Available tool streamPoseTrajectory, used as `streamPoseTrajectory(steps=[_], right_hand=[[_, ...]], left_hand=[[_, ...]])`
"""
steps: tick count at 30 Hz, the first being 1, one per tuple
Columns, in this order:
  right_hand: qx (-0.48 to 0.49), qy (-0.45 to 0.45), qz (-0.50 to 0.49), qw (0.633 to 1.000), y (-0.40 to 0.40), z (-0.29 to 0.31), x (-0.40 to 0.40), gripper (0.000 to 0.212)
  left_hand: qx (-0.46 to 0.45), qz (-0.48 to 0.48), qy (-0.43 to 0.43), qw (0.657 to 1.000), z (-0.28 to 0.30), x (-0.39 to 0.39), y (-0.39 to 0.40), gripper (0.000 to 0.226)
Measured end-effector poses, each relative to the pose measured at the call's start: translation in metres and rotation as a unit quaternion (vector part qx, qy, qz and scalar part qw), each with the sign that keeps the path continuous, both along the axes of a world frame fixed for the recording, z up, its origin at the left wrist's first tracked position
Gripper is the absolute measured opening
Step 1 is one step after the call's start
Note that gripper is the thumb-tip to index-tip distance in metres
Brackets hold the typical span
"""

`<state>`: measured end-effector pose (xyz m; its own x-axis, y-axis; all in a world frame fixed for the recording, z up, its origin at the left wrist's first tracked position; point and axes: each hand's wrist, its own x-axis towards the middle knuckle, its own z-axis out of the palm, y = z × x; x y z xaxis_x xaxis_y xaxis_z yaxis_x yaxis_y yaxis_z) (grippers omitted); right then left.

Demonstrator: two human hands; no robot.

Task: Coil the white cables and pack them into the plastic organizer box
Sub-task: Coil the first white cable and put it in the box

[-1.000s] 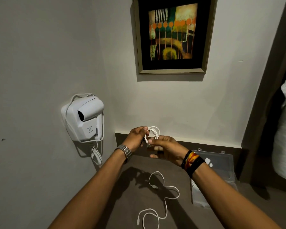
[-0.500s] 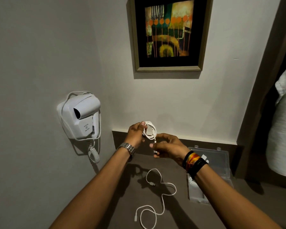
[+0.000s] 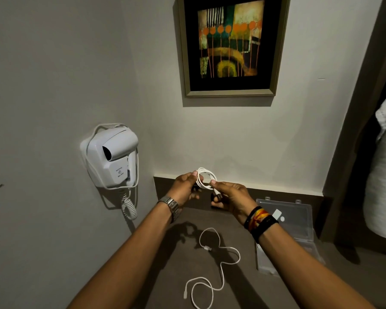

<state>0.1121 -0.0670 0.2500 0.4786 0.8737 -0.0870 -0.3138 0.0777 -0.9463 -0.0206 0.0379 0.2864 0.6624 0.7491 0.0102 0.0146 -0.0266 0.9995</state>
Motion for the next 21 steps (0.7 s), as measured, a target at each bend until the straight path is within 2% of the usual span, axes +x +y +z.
streamPoseTrajectory(steps=[3,7,13,15,17,19,21], right_hand=[[-0.008,-0.017,-0.037,0.999,0.000,0.000,0.002,0.028],[-0.026,-0.041,-0.073,0.996,0.001,-0.002,0.006,0.029],[-0.038,-0.116,-0.072,0.990,0.008,-0.003,-0.006,0.014],[-0.033,-0.137,-0.064,0.988,0.009,-0.003,-0.009,0.013],[-0.025,-0.141,-0.052,0.988,0.007,-0.003,-0.010,0.011],[-0.022,-0.129,-0.036,0.991,0.004,-0.004,-0.008,0.011],[-0.022,-0.110,-0.020,0.994,-0.001,-0.005,-0.006,0.012]], left_hand=[[0.048,0.007,0.050,0.998,0.000,-0.006,0.006,0.027],[-0.038,-0.014,0.034,0.999,0.005,-0.014,0.014,0.021],[-0.118,-0.049,-0.015,0.992,0.007,-0.021,0.007,0.020],[-0.071,-0.033,0.007,0.997,0.006,-0.021,0.005,0.024],[0.036,0.007,0.065,0.997,0.003,-0.021,0.005,0.028],[0.131,0.052,0.097,0.985,0.002,-0.020,0.008,0.027],[0.184,0.081,0.117,0.973,0.000,-0.021,0.012,0.027]])
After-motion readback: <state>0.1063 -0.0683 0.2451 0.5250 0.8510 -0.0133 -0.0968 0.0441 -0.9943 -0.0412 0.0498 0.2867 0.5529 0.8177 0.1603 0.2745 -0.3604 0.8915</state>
